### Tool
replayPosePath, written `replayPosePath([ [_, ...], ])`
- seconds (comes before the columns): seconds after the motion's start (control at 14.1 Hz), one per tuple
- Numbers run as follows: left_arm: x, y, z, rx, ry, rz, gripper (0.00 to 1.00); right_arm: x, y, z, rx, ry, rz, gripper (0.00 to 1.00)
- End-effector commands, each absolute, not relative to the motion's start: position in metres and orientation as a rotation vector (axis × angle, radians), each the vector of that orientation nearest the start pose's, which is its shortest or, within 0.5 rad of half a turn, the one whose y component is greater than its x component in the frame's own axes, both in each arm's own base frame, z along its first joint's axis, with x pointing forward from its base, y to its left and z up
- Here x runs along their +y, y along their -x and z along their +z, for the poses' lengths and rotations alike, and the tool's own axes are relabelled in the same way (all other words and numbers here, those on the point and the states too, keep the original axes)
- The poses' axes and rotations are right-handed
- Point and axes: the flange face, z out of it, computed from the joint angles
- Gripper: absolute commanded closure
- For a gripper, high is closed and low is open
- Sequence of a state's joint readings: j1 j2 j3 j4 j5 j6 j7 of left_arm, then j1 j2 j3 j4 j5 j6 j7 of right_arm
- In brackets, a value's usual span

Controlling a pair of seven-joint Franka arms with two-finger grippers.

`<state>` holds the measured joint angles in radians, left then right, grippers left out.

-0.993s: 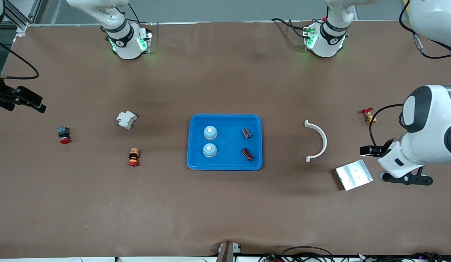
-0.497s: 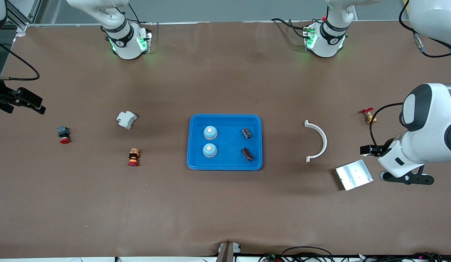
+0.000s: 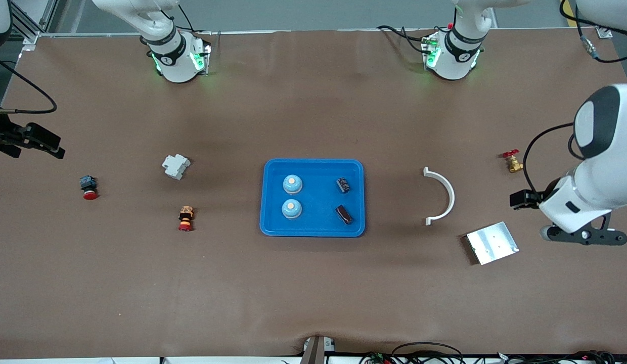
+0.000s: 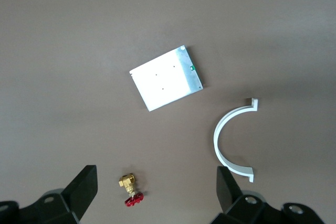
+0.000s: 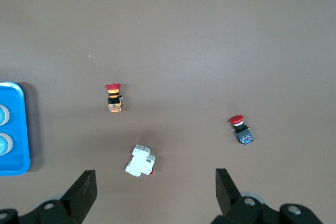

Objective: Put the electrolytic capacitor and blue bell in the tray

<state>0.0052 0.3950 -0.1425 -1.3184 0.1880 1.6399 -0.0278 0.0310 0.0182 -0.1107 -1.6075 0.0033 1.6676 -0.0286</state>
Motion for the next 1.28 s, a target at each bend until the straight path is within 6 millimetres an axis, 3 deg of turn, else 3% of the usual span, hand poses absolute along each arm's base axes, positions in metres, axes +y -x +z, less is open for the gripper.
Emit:
replayPosePath([
  [0.0,-0.054,-0.637,0.53,0.159,3.015,0.091,0.0,-0.054,-0.552,0.61,0.092,3.131,-0.085,0.0],
  [0.28,-0.044,-0.599,0.553,0.111,3.067,0.09,0.0,-0.056,-0.546,0.612,0.098,3.126,-0.088,0.0],
  [0.64,-0.02,-0.589,0.564,0.029,3.113,0.083,0.0,-0.06,-0.545,0.61,0.11,3.125,-0.081,0.0],
  [1.21,-0.027,-0.569,0.619,0.041,3.108,-0.031,0.0,-0.059,-0.544,0.609,0.107,3.125,-0.081,0.0],
])
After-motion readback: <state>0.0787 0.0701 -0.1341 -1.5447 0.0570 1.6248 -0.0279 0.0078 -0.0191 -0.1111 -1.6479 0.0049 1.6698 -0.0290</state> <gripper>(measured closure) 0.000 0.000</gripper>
